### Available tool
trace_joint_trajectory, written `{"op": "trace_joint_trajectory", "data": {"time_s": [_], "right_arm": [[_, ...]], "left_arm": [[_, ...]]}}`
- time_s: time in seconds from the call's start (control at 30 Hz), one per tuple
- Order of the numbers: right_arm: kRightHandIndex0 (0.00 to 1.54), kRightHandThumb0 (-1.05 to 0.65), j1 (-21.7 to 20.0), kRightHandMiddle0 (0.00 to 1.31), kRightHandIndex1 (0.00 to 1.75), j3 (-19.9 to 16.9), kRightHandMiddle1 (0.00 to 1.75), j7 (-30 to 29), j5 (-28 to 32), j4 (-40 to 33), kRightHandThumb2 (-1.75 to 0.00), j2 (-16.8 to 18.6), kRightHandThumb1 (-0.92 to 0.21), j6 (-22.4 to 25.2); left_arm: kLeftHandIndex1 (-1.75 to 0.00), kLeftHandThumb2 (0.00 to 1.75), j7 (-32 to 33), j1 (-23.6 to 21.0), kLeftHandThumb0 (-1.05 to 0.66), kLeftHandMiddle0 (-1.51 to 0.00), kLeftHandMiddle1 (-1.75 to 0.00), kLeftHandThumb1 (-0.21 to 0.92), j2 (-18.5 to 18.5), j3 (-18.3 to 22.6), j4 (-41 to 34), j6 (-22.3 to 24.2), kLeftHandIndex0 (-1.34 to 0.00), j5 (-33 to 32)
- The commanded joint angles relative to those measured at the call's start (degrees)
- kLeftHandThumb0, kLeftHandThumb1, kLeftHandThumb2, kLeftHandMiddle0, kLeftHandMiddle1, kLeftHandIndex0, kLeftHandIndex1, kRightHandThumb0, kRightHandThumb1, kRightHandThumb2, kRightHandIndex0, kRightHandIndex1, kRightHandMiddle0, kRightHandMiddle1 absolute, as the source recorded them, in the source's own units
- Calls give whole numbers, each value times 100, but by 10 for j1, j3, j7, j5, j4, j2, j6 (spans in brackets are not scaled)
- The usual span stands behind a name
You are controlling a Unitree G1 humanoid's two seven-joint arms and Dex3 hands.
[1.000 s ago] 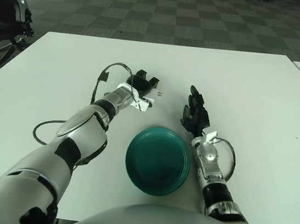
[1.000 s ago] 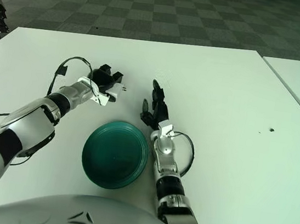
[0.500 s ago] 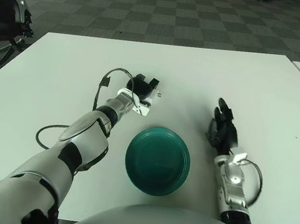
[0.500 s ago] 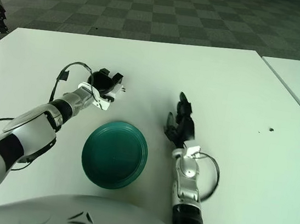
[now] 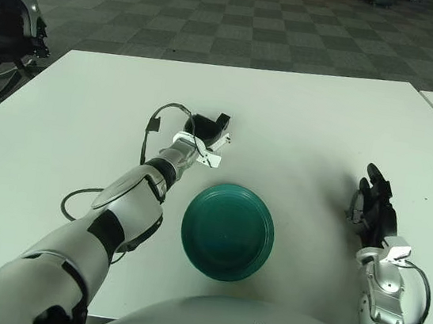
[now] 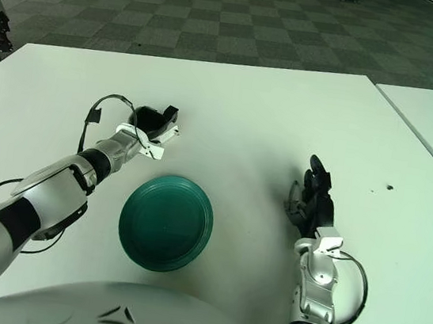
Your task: Put the charger into the plate.
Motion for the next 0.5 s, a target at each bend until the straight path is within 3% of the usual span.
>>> {"op": "trace_joint_trajectory", "data": {"time_s": [0.0, 0.2, 0.33, 0.47], "right_arm": [[12, -72, 36, 0, 1, -5, 38, 9, 9, 105, -67, 6, -92, 75], [13, -72, 20, 0, 1, -11, 38, 16, 13, 131, -67, -3, -92, 69], [13, -72, 7, 0, 1, -15, 38, 20, 14, 150, -67, -9, -92, 66], [13, -72, -4, 0, 1, -17, 38, 22, 14, 167, -67, -12, -92, 61]], "left_arm": [[-175, 161, -76, 66, 0, -87, -159, 1, -17, 21, 38, -10, -64, -22], [-175, 165, -65, 25, 0, -88, -161, -1, -13, 71, 30, -33, -66, -59], [-175, 163, -27, -18, 0, -87, -161, 0, 13, 118, 5, -105, -64, -100], [-175, 159, 9, -24, 0, -82, -165, 6, 37, 135, -27, -187, -60, -117]]}}
